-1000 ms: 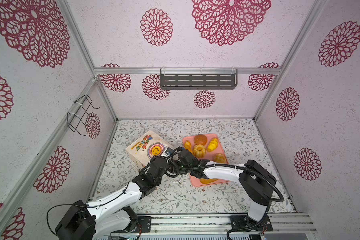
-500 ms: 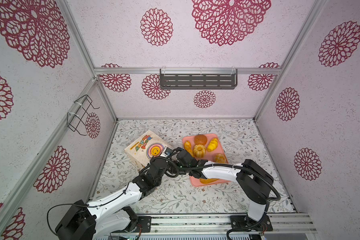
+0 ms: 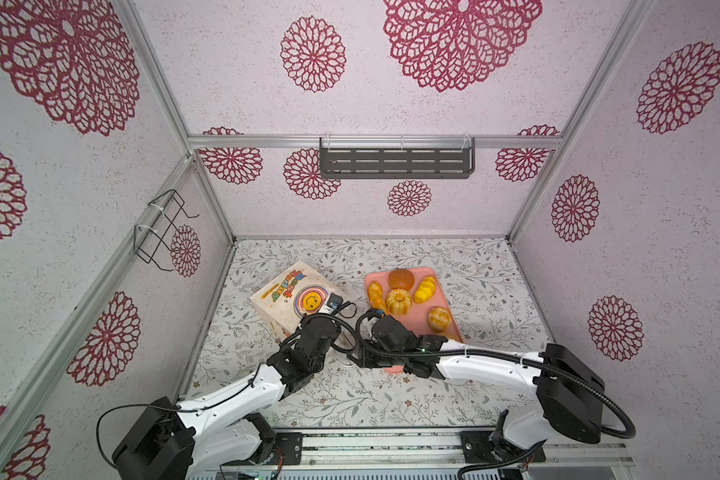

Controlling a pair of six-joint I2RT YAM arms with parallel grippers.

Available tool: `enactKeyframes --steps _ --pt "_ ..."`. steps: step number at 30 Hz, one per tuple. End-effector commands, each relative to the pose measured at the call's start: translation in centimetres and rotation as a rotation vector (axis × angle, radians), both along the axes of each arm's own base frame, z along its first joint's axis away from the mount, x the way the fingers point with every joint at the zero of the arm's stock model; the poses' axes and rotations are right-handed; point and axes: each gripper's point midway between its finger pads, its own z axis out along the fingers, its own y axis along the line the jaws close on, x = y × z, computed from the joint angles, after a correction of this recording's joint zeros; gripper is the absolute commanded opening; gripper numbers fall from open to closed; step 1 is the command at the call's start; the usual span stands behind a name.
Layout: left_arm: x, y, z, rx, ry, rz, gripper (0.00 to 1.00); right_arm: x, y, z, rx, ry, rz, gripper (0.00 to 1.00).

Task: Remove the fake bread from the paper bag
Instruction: 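Pull the yellow ring bread out of the bag mouth with the right tongs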

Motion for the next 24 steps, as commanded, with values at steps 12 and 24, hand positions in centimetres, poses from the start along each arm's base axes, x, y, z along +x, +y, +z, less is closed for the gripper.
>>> enactKeyframes --steps 12,24 --pt "0.8 -0.6 0.5 -0.039 -0.008 0.041 0.00 -2.6 -2.6 4.1 -0.007 -0.096 -0.026 0.00" --pt "1.3 -0.8 1.3 -0.084 0.007 0.077 0.00 -3.0 -4.5 5.2 -0.031 -0.116 -0.065 0.00"
